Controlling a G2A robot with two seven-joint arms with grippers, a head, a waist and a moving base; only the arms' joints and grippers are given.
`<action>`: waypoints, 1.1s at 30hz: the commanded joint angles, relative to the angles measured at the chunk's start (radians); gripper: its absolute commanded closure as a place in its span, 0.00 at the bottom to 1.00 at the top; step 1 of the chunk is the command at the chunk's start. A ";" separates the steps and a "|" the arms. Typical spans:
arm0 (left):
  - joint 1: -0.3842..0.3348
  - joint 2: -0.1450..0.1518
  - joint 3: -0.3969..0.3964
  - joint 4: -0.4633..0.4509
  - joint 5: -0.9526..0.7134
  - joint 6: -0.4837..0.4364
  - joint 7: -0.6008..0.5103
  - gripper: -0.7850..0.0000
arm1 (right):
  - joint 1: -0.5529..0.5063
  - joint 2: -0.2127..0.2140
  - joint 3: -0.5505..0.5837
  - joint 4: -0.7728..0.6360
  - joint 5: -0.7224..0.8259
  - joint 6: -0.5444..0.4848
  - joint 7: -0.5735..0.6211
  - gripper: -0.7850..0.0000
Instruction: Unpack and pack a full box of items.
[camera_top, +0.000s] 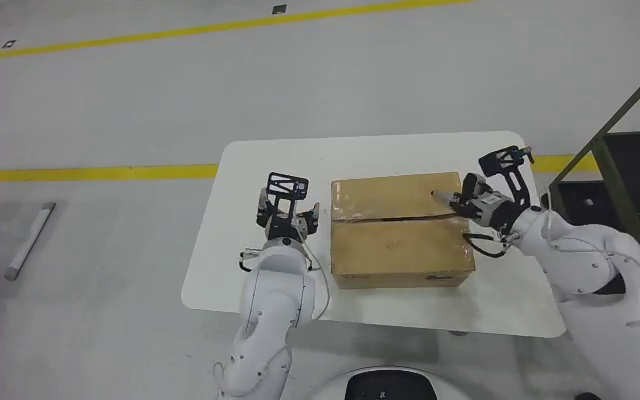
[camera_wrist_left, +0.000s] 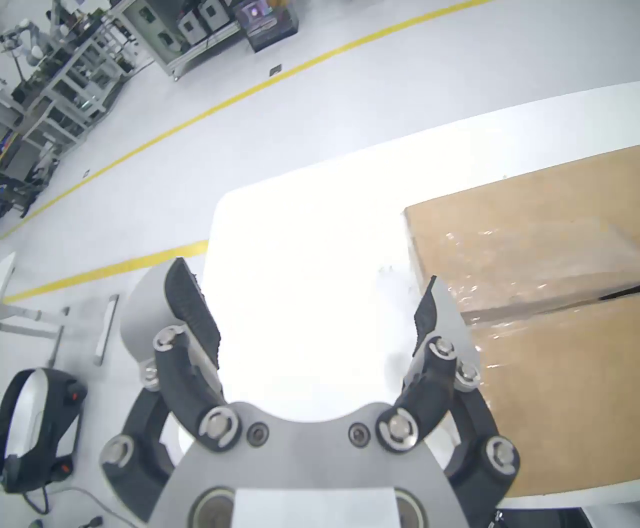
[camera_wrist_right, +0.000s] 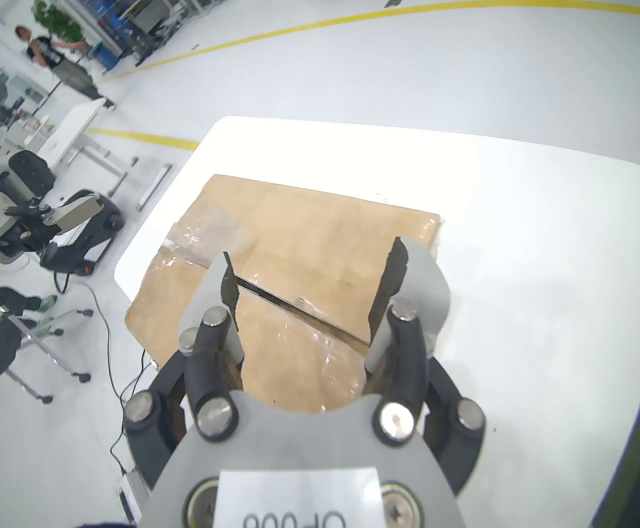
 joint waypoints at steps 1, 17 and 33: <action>0.014 0.000 -0.013 -0.008 0.013 0.009 -0.019 0.00 | 0.072 0.001 -0.039 0.047 0.032 -0.067 0.065 0.00; 0.031 -0.004 -0.057 -0.016 0.034 0.028 -0.064 0.00 | 0.481 -0.026 -0.338 0.321 -0.020 -0.179 0.303 0.00; 0.031 -0.004 -0.057 -0.016 0.034 0.028 -0.064 0.00 | 0.553 -0.025 -0.390 0.373 -0.052 -0.254 0.385 0.00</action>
